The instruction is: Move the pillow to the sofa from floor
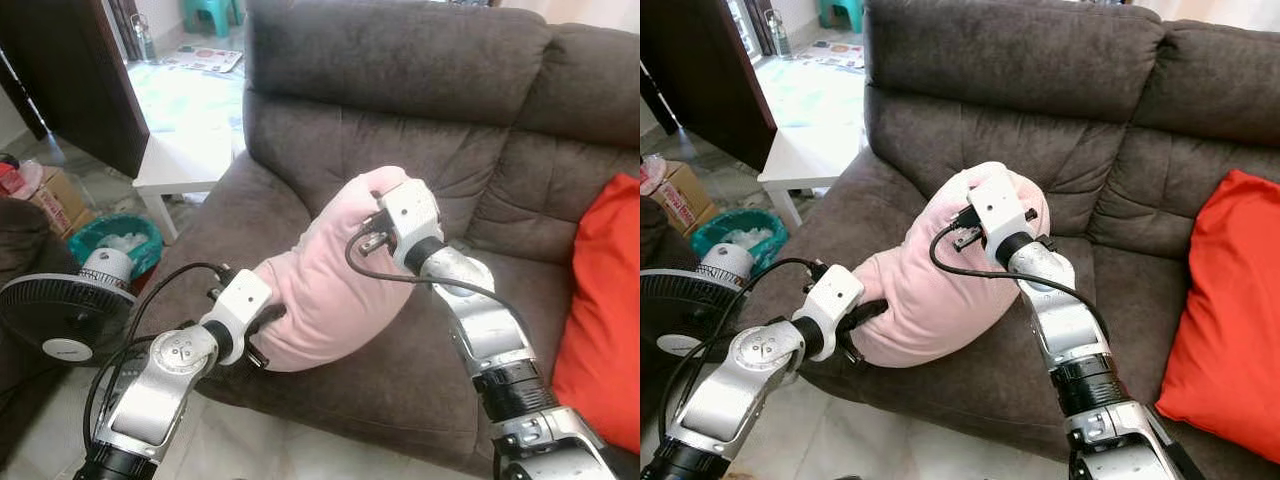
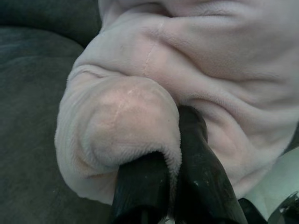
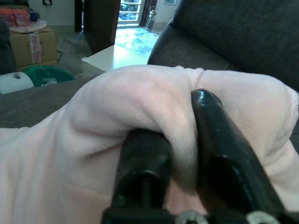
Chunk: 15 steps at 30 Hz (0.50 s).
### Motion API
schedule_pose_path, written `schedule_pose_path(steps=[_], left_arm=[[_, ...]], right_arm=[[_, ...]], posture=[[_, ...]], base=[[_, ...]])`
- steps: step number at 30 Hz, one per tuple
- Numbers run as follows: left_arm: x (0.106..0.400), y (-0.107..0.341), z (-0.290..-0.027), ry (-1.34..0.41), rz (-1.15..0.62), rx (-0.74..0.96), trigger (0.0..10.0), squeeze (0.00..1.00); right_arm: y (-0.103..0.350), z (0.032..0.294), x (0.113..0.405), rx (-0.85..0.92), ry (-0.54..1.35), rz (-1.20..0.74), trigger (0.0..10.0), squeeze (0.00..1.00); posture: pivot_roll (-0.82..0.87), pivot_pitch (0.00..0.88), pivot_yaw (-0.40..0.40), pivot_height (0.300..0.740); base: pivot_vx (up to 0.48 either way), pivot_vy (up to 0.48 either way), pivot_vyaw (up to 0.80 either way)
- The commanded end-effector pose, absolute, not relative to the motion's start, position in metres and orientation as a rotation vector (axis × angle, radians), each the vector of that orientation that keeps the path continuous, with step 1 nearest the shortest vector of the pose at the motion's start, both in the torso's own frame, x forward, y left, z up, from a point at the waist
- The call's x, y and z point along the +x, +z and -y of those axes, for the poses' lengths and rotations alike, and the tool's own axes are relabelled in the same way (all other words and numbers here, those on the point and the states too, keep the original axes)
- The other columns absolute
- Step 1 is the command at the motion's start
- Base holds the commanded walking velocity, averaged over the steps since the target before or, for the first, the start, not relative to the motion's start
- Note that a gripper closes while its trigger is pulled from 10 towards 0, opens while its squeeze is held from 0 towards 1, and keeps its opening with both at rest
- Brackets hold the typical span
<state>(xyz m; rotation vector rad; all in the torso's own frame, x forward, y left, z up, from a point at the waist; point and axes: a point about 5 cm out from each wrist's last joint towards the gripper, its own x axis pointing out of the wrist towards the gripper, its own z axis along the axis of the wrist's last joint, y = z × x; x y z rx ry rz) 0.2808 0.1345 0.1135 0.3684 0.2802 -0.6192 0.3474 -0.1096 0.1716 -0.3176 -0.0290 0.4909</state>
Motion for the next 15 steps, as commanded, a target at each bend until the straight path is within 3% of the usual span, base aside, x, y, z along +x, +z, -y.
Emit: schedule_pose_path(steps=[1,15], left_arm=[[0.289,0.125,-0.130,-0.587,-0.217,0.380,10.0,0.00],[0.304,0.121,-0.151,-0.336,-0.239,0.391,10.0,0.00]], right_arm=[[0.179,0.089,0.340,-0.305,0.603,0.077,10.0,1.00],[0.179,0.090,0.339,-0.319,0.602,0.070,10.0,1.00]], posture=[[0.13,0.065,-0.058,0.740],[0.12,0.067,-0.063,0.740]], base=[[0.000,0.000,0.00],[0.000,0.000,0.00]])
